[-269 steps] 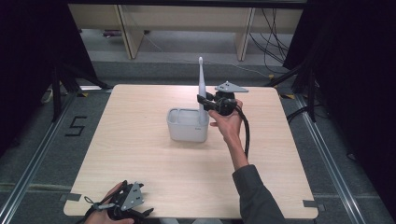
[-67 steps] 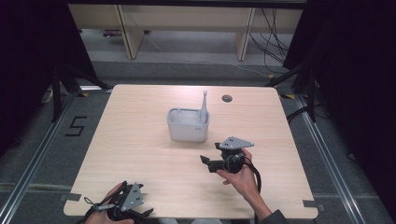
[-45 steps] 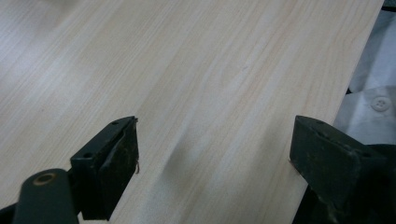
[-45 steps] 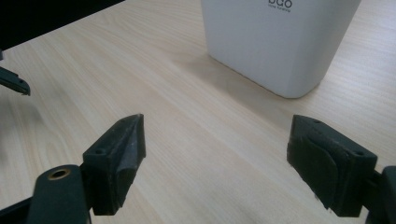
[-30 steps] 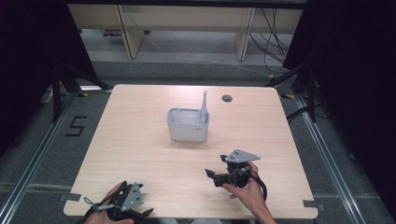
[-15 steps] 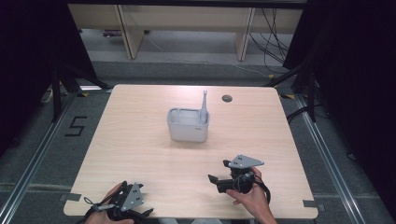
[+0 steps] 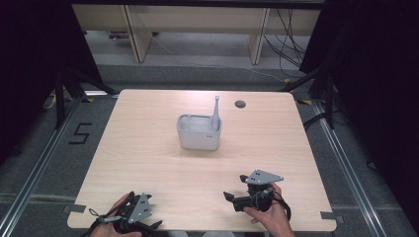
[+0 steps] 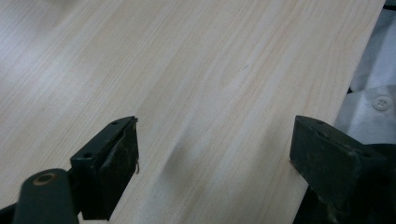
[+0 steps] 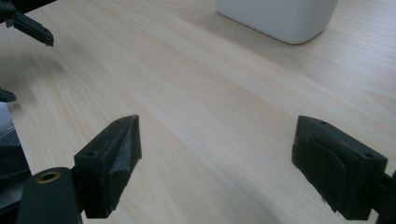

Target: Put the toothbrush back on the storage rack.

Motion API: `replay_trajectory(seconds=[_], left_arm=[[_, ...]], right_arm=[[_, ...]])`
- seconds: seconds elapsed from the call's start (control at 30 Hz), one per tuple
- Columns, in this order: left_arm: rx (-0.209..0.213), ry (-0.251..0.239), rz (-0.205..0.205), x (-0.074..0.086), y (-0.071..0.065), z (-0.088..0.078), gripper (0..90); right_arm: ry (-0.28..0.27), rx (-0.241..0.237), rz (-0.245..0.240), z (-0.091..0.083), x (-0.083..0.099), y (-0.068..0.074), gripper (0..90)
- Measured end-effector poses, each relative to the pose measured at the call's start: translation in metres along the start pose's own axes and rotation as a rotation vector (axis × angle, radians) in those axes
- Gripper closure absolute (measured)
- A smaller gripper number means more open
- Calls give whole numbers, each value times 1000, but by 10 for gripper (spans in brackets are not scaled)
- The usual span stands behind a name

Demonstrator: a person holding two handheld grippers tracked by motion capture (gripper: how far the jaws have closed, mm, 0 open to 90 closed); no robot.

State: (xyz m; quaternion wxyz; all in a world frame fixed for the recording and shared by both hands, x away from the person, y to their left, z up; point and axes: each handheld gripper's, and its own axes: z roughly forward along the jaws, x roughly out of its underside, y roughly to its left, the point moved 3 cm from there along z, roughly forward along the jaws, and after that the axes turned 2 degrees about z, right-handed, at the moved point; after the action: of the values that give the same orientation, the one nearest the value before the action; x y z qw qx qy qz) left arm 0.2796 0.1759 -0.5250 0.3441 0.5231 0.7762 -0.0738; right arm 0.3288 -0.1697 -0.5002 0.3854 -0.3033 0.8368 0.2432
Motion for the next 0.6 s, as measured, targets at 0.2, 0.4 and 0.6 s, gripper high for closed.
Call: replay_trajectory(seconds=[0.2, 0.4, 0.6], left_arm=[[-1, 0, -1, 0, 0, 0, 153], [-1, -1, 0, 0, 0, 0, 153], [-2, -1, -5, 0, 0, 0, 153]], right_arm=[[16, -1, -42, -2, 4, 2, 165], [29, 2, -55, -4, 8, 6, 166], [44, 5, -57, -8, 13, 8, 166]])
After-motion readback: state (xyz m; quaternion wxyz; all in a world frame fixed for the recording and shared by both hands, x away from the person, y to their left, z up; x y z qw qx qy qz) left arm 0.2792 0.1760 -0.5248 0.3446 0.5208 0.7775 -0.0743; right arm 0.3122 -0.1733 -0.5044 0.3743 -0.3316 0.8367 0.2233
